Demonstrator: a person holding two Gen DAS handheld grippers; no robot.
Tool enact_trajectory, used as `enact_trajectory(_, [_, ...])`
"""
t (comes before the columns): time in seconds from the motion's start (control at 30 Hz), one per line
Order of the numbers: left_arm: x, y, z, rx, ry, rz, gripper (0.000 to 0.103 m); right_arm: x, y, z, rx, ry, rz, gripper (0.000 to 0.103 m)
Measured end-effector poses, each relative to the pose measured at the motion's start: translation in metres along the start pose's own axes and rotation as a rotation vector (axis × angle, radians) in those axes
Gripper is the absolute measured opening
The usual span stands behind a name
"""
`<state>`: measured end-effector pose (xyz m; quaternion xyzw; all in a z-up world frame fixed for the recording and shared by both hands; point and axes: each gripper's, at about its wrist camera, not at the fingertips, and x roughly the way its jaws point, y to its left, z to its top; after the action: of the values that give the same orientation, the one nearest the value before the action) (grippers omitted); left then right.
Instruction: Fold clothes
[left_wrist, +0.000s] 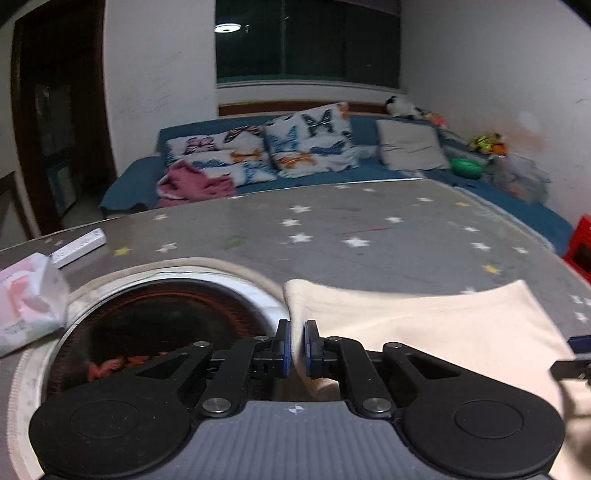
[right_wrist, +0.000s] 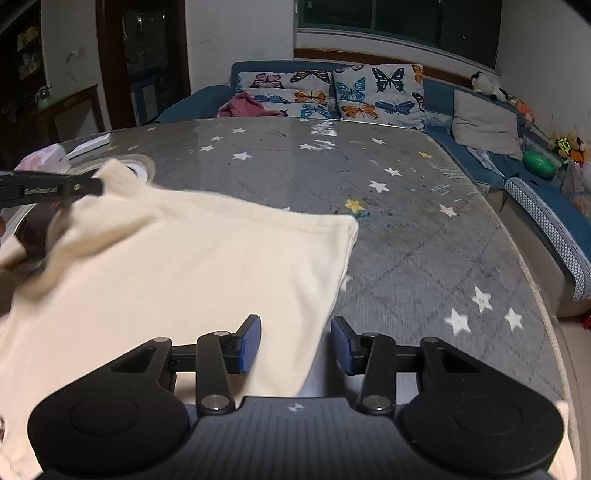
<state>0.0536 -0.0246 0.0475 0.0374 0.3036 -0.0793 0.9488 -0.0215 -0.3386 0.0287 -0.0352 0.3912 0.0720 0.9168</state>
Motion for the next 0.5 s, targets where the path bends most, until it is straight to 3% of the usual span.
enact_trajectory(0.13, [0.010, 0.008, -0.001, 0.027, 0.010, 0.034, 0.008, 0.019, -0.001, 0.019, 0.007, 0.004, 0.002, 0.031])
enact_trajectory(0.27, [0.017, 0.018, -0.001, 0.025, 0.018, 0.053, 0.008, 0.039, -0.002, 0.038, 0.022, 0.013, 0.016, 0.014])
enact_trajectory(0.5, [0.039, 0.043, 0.004, 0.009, 0.051, 0.110, 0.008, 0.075, 0.016, 0.073, -0.017, 0.014, 0.028, 0.009])
